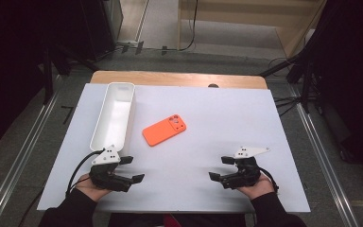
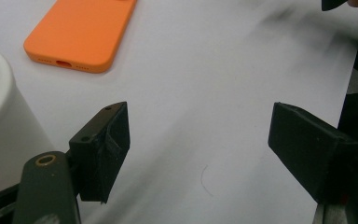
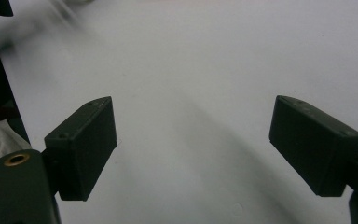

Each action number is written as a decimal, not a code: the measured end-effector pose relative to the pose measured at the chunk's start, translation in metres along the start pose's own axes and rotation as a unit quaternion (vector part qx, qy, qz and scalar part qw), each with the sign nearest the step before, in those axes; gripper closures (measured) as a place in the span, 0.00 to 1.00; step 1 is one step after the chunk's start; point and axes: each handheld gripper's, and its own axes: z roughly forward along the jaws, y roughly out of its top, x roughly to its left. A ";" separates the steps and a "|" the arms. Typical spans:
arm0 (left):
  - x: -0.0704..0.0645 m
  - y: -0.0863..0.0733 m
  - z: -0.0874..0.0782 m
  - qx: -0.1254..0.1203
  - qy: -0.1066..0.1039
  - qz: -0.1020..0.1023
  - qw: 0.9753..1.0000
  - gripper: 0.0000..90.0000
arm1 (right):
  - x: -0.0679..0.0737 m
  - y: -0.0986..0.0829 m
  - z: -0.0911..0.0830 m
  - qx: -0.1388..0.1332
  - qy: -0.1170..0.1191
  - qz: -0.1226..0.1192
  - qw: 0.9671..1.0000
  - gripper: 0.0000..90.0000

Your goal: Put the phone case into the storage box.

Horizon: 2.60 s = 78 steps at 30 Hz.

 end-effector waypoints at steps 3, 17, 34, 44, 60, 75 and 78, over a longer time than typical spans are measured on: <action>0.000 -0.001 -0.002 0.000 0.002 0.002 1.000 0.23 | -0.001 0.000 0.000 0.001 -0.002 0.000 1.000 0.15; 0.001 0.000 -0.003 -0.006 0.005 -0.005 1.000 0.23 | -0.005 -0.001 -0.003 -0.002 -0.004 0.012 1.000 0.15; 0.003 -0.001 -0.004 -0.007 0.010 -0.009 1.000 0.23 | -0.006 0.000 -0.001 0.003 -0.003 0.013 1.000 0.15; 0.004 -0.001 -0.004 -0.005 0.009 -0.011 1.000 0.23 | -0.008 0.000 0.001 0.003 0.000 0.012 1.000 0.15; 0.005 -0.001 -0.003 -0.003 0.006 -0.012 1.000 0.23 | -0.012 0.012 0.004 0.004 0.010 0.007 1.000 0.15; 0.005 -0.001 -0.003 -0.002 0.007 -0.012 1.000 0.23 | -0.015 0.030 0.008 -0.001 0.018 -0.008 1.000 0.15; 0.005 -0.001 -0.003 -0.003 0.006 -0.014 1.000 0.23 | -0.016 0.032 0.009 0.003 0.023 -0.011 1.000 0.15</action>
